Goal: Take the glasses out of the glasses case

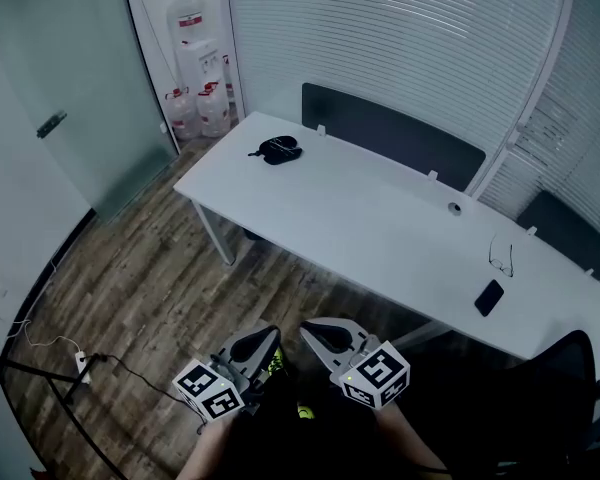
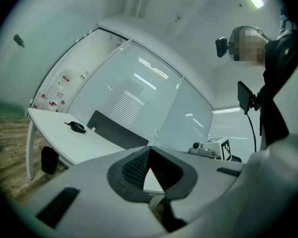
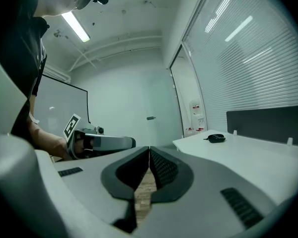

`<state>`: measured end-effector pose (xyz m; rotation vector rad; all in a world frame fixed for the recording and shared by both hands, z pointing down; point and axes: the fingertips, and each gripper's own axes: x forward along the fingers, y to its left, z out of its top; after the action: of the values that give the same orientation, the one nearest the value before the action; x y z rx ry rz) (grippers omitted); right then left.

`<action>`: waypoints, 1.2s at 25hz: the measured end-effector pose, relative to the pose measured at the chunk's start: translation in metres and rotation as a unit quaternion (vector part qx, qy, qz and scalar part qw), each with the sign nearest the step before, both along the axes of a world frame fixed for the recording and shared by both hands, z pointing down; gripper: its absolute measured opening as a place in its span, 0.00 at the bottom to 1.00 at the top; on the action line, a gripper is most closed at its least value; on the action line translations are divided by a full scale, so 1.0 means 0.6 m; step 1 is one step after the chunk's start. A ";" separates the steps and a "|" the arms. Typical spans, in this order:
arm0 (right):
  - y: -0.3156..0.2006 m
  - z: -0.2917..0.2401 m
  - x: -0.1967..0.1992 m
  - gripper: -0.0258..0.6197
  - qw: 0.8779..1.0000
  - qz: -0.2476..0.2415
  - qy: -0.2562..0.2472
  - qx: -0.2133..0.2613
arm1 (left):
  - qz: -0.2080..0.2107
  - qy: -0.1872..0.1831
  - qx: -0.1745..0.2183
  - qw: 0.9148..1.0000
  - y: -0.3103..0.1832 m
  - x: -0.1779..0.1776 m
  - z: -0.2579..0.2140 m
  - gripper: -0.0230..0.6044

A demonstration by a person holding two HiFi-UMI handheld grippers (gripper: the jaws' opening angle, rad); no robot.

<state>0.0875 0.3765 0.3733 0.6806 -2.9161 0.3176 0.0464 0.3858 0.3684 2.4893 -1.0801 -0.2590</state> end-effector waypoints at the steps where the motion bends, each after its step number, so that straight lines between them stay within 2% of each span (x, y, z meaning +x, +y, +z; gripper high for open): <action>1: -0.009 0.002 -0.004 0.07 1.000 0.000 0.001 -0.003 | 0.003 0.002 0.000 1.000 -0.010 -0.003 0.001 0.05; 17: -0.211 -0.005 -0.107 0.07 0.999 0.011 0.024 -0.019 | 0.032 0.013 0.005 0.999 -0.223 -0.092 -0.010 0.05; 23: -0.289 -0.018 -0.154 0.07 0.999 0.016 0.035 -0.013 | 0.042 0.019 0.001 0.999 -0.292 -0.134 -0.016 0.05; 30: -0.369 -0.021 -0.188 0.07 0.999 0.027 0.040 -0.003 | 0.071 0.019 0.014 0.997 -0.369 -0.152 -0.026 0.05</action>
<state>-0.0255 0.1551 0.3610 0.7539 -2.8241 0.2990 -0.0450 0.1647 0.3528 2.5612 -0.8849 -0.2805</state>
